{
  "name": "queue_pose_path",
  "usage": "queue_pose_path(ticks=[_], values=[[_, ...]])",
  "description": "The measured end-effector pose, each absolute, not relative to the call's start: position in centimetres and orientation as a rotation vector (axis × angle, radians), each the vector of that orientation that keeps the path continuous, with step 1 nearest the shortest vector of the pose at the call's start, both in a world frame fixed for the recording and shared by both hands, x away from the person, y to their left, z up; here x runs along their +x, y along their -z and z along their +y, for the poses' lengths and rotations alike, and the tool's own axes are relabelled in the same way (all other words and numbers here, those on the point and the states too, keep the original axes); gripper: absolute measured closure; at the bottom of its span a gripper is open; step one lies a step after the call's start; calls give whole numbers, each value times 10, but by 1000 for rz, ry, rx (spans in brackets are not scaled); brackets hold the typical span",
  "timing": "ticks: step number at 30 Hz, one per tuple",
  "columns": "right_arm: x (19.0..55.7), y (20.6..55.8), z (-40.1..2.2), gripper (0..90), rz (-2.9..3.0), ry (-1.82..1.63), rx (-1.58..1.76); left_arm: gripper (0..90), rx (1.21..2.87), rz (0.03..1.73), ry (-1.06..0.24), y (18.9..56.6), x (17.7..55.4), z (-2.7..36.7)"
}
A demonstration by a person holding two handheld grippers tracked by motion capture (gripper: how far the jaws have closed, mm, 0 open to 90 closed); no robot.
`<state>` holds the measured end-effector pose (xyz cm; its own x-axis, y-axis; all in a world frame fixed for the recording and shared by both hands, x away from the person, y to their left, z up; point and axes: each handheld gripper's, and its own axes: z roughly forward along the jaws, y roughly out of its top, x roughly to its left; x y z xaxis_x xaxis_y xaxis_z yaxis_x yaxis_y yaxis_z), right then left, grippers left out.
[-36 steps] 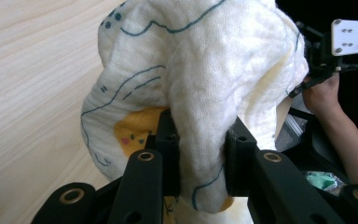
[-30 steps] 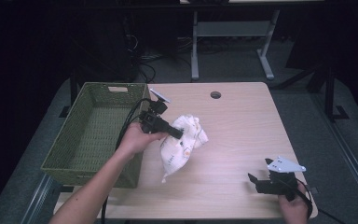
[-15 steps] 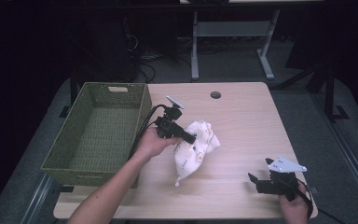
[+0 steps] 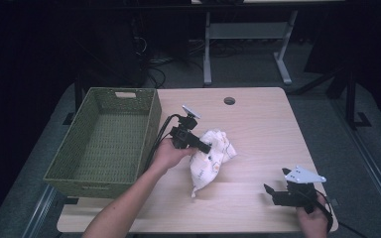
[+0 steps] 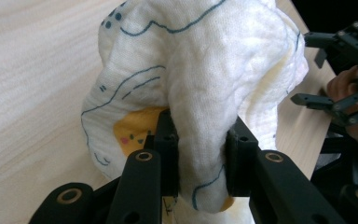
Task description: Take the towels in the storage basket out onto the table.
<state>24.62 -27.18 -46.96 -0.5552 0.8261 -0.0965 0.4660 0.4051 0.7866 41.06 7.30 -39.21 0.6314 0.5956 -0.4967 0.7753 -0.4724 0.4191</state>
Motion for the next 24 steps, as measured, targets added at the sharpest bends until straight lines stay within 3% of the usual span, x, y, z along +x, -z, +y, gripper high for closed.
queue_pose_path(ticks=[19, 24], values=[[246, 471, -271, 137, 2195, -1002, 1103, 701, 2126, 1159, 372, 412, 432, 59], [246, 471, -271, 137, 2195, -1002, 1106, 690, 2167, 1164, 278, 416, 431, 49]])
